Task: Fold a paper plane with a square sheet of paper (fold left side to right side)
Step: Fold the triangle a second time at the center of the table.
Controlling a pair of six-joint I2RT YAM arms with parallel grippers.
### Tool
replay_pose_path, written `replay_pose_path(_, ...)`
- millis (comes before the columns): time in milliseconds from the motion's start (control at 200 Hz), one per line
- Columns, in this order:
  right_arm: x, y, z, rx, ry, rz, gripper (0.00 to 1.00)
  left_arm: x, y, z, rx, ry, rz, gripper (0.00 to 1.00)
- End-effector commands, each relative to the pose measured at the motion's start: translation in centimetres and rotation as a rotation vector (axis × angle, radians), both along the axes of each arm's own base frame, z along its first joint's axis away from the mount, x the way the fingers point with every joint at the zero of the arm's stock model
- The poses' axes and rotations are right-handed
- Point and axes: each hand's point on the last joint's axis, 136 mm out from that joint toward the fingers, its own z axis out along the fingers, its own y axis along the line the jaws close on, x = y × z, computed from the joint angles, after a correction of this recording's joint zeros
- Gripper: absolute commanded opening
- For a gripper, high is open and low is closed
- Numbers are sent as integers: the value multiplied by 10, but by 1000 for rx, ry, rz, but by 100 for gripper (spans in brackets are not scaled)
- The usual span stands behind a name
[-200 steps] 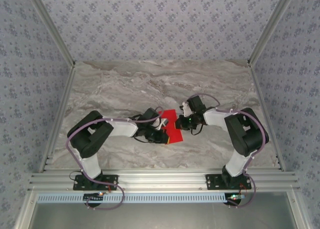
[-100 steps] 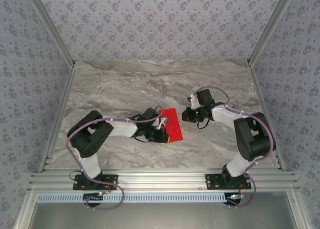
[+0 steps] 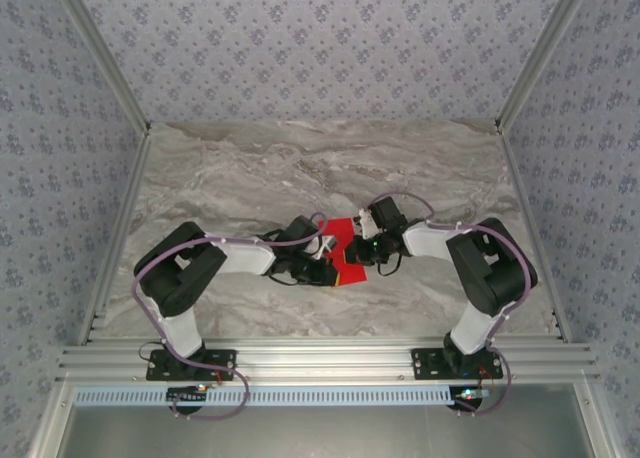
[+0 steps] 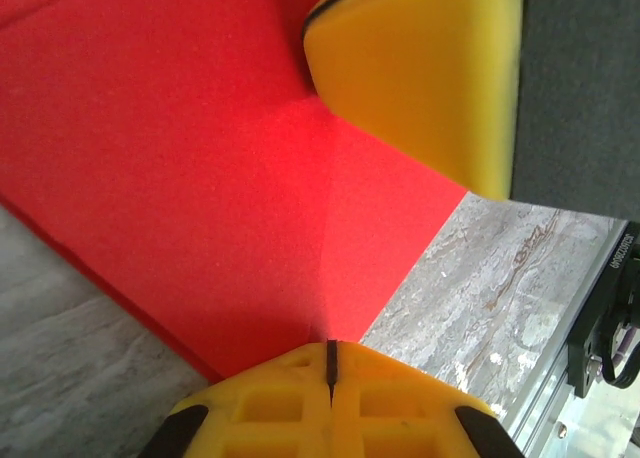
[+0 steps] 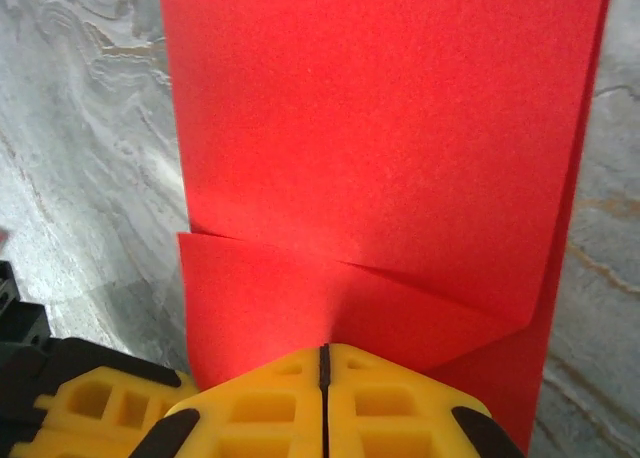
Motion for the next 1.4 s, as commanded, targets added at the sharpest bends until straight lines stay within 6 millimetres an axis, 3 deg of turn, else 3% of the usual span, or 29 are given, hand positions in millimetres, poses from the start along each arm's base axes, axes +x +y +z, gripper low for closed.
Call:
replay_pose_path(0, 11, -5, -6, -46, 2, -31, 5, -5, 16, -9, 77, 19, 19, 0)
replay_pose_path(225, -2, -15, -21, -100, 63, -27, 5, 17, 1, 32, -63, -9, 39, 0)
replay_pose_path(350, -4, -12, -21, -97, 72, -17, 5, 23, -6, 37, -75, -11, 16, 0)
replay_pose_path(670, -6, -10, -21, -101, 77, -9, 4, 30, -21, 32, -94, 11, -17, 0)
replay_pose_path(924, -5, -10, -21, -103, 79, -12, 4, 26, -20, 14, -48, 34, -25, 0)
replay_pose_path(1224, -6, -11, -21, -117, 81, -12, 5, 18, -2, -15, 108, 43, -24, 0)
replay_pose_path(1394, -7, -16, -24, -139, 92, -20, 4, 3, 9, -20, 173, 41, -56, 0)
